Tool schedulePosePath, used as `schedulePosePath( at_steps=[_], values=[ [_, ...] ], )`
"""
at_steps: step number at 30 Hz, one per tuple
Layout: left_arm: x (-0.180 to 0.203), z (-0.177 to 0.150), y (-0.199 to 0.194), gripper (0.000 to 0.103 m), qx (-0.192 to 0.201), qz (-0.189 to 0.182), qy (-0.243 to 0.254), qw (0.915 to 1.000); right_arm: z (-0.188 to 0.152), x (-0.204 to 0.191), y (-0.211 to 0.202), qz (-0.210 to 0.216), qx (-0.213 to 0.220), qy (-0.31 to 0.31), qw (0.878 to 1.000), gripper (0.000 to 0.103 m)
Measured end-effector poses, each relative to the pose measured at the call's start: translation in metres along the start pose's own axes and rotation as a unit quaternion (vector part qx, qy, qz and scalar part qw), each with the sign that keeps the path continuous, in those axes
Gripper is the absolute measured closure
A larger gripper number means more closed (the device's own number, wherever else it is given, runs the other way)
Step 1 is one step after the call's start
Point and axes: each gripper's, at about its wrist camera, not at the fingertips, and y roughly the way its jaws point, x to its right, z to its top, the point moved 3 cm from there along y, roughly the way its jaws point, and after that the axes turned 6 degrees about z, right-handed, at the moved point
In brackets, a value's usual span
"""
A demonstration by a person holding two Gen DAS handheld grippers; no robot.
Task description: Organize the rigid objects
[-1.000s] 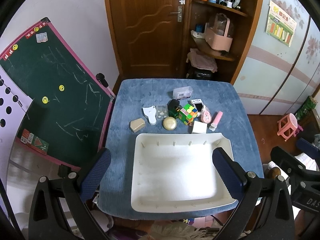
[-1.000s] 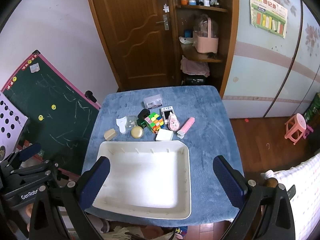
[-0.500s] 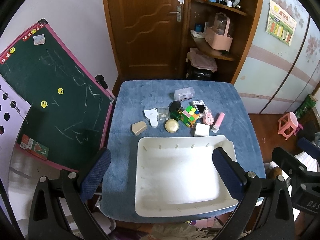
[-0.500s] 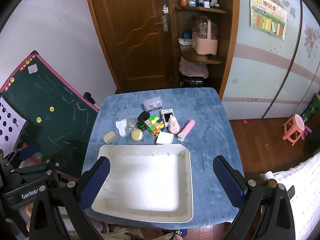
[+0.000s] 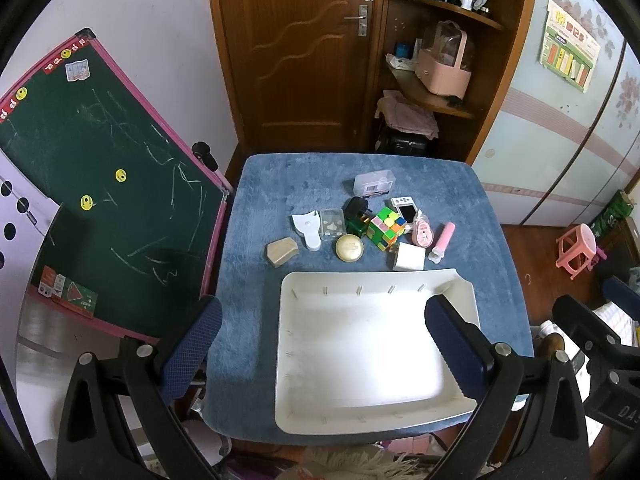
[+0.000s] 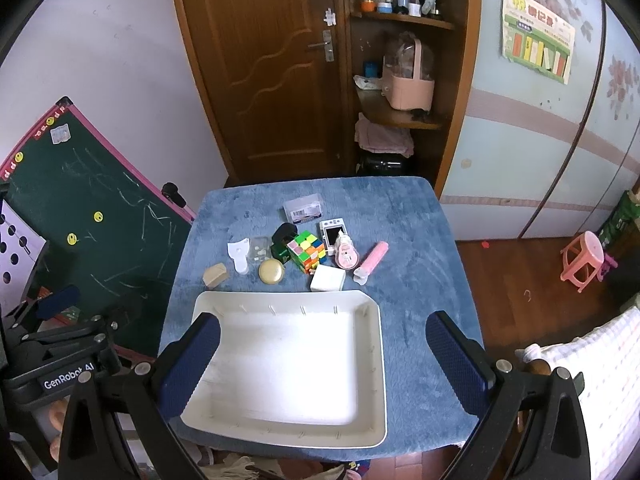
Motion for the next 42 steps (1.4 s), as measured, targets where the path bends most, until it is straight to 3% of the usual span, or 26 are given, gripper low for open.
schedulePosePath(
  at_steps=[20,29,42],
  values=[
    [-0.012,0.010,0.000,0.002,0.027,-0.002,0.005,0.9996,0.005,-0.010,-0.010,-0.022,0.021,0.000,1.000,0.000],
    [-0.025,0.028,0.006,0.002,0.036,-0.002,0.006,0.9993,0.021,-0.012,-0.014,-0.052,0.048,-0.003,0.997,0.000],
    [-0.056,0.079,0.027,0.002,0.041,-0.005,-0.005,0.9991,0.044,-0.004,0.000,-0.062,0.020,0.030,0.997,0.000]
  ],
)
